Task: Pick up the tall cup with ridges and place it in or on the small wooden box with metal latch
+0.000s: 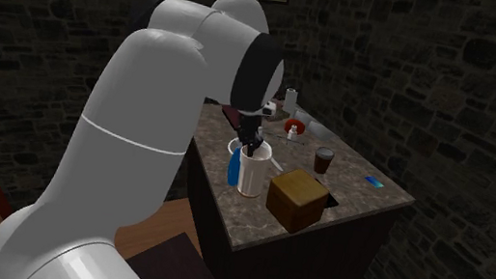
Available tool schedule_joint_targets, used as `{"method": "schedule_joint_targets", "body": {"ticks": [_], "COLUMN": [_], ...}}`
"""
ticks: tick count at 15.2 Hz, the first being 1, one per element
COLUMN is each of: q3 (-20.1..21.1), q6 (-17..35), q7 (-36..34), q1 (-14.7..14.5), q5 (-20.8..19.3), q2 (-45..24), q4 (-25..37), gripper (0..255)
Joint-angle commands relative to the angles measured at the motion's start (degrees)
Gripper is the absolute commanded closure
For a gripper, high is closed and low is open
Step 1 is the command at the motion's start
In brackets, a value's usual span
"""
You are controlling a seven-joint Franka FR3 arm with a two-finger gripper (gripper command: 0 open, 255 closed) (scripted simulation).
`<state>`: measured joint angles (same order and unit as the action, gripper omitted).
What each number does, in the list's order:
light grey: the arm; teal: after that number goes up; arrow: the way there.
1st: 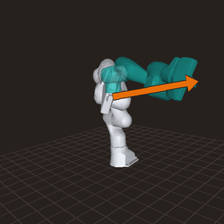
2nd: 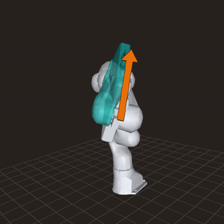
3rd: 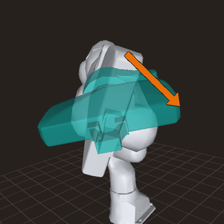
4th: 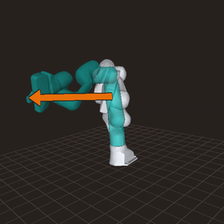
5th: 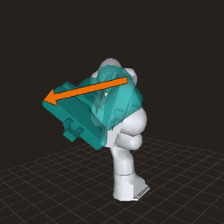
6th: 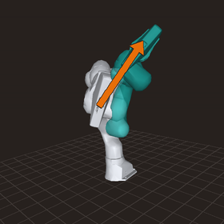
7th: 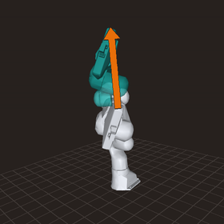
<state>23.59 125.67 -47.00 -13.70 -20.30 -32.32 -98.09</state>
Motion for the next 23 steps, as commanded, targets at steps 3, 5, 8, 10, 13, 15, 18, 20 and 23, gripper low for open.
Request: {"method": "schedule_joint_targets", "body": {"ticks": [3, 5, 8, 10, 13, 15, 18, 20, 23], "q3": [0.6, 0.8, 1.2, 1.4, 1.8, 1.9, 2.2, 2.4, 1.8], "q6": [-2.2, -3.4, -5.1, -6.3, -8.0, -9.3, -11.1, -12.4, -14.6], "q7": [0.7, 1.0, 1.5, 1.8, 2.3, 2.6, 3.0, 3.3, 5.7], "q1": [0.3, 0.5, 0.7, 0.8, 0.9, 1.0, 1.1, 1.2, 2.2], "q5": [0.9, 1.4, 2.0, 2.5, 3.1, 3.4, 4.0, 4.3, 4.4], "q2": [1.6, 2.4, 3.5, 4.3, 5.3, 5.9, 6.7, 7.2, 6.3], "q4": [0.8, 1.2, 1.9, 2.4, 3.3, 4.0, 5.1, 5.9, 9.3], "gripper": [255, 255, 255, 255, 255, 255, 255, 255, 255]}}
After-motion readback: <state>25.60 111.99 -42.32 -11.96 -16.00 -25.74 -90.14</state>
